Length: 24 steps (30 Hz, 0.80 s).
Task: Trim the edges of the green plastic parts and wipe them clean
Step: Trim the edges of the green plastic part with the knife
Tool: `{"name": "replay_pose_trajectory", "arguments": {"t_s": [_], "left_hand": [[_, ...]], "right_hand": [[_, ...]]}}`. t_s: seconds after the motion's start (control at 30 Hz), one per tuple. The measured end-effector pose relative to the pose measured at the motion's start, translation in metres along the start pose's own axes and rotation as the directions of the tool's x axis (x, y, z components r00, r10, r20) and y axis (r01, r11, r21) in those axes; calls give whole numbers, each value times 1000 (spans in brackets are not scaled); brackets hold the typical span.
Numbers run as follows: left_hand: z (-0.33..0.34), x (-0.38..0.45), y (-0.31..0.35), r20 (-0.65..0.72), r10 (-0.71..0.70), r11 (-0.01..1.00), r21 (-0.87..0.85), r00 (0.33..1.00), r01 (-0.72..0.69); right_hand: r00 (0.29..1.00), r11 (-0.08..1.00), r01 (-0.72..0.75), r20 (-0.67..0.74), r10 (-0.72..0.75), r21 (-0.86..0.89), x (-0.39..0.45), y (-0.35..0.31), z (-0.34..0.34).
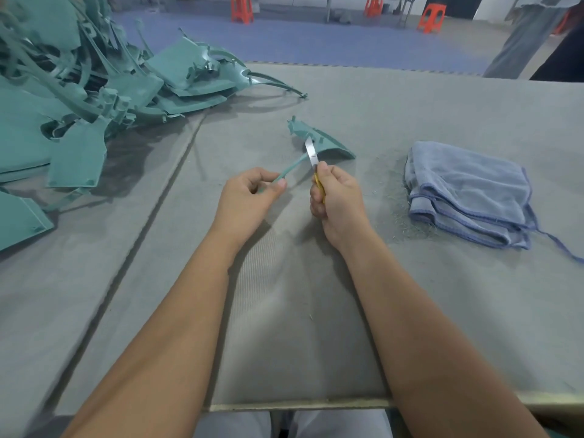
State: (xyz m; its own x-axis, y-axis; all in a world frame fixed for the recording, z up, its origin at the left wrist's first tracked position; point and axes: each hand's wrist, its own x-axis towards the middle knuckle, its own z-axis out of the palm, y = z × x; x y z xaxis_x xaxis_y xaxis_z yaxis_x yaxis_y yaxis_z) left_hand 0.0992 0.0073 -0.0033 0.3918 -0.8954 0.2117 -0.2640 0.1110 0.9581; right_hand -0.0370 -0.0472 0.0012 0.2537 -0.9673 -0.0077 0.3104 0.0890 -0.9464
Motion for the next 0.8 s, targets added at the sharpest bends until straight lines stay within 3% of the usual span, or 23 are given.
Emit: {"name": "replay_pose_trajectory", "arguments": {"t_s": [0.07,0.13,0.3,0.43,0.5,0.6,0.7,0.8], "left_hand": [[-3,1,-4,18,151,904,401,988,-145],[-3,1,-5,87,185,792,576,979,-201],[6,-4,0,147,186,809,539,972,-236],[8,-3,2,8,161,830,541,987,-140],[6,-3,4,-30,31,904,428,999,-15],[3,-4,9,82,-104,980,177,991,88],[2,-7,12,202,-61,988,154,977,30],[2,-5,10,192,5,956,286,981,-61]], "right_hand": [[999,1000,4,49,-4,-16,-1,1,-1],[996,997,19,88,-12,-81,-1,3,-1],[977,960,74,211,-16,-269,-3,6,0],[979,970,63,202,-14,-236,-4,4,-2],[980,978,53,198,-12,-203,-4,2,-2],[978,977,53,208,-9,-206,-5,1,0],[977,973,76,209,-30,-218,-6,2,2],[980,968,83,193,-37,-237,-6,2,2]]}}
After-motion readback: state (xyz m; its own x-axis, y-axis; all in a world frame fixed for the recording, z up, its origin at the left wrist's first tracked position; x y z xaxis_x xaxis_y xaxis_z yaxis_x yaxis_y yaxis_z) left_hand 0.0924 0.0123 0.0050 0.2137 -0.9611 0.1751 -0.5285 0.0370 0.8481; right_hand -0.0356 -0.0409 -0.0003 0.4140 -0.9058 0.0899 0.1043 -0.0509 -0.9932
